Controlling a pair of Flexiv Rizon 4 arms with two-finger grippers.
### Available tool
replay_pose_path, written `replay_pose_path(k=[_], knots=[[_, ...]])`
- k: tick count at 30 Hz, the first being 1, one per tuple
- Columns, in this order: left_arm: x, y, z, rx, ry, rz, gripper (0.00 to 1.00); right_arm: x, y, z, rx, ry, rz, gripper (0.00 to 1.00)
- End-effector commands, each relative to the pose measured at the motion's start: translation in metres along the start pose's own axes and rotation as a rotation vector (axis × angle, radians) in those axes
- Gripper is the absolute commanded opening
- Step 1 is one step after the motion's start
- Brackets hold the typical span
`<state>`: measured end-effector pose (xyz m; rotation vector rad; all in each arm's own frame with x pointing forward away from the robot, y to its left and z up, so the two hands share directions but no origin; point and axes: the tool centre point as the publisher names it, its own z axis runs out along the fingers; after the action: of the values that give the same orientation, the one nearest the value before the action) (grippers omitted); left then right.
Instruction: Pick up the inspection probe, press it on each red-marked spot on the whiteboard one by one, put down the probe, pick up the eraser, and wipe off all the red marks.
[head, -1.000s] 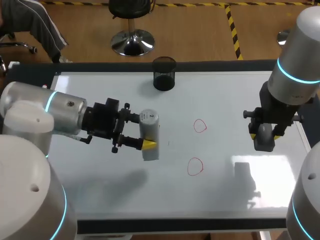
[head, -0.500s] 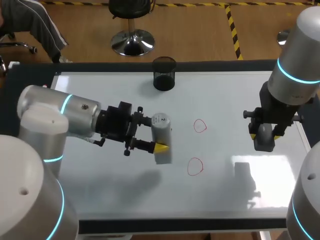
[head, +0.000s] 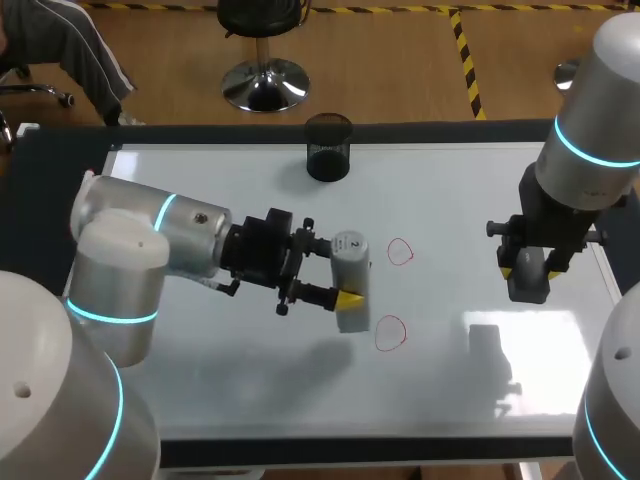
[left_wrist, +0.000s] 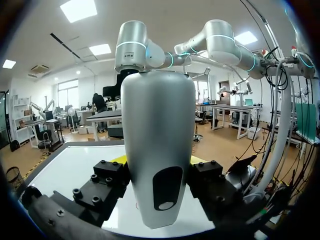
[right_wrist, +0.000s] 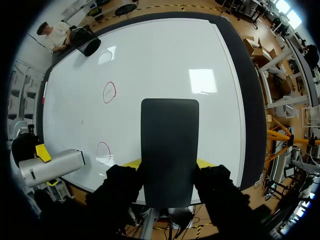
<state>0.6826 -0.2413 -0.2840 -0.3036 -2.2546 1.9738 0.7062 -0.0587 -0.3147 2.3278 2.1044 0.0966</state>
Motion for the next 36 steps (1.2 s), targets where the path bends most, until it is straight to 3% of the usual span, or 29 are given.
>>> replay_pose_path(k=[1,36], knots=[[-0.011,0.005,0.015,0.013,0.018,0.004,0.00,-0.001,0.001,0.000,0.001,0.002,-0.001,0.00],[-0.031,0.031,0.058,0.017,0.069,-0.023,0.00,-0.001,0.001,0.000,0.001,0.002,-0.001,0.00]])
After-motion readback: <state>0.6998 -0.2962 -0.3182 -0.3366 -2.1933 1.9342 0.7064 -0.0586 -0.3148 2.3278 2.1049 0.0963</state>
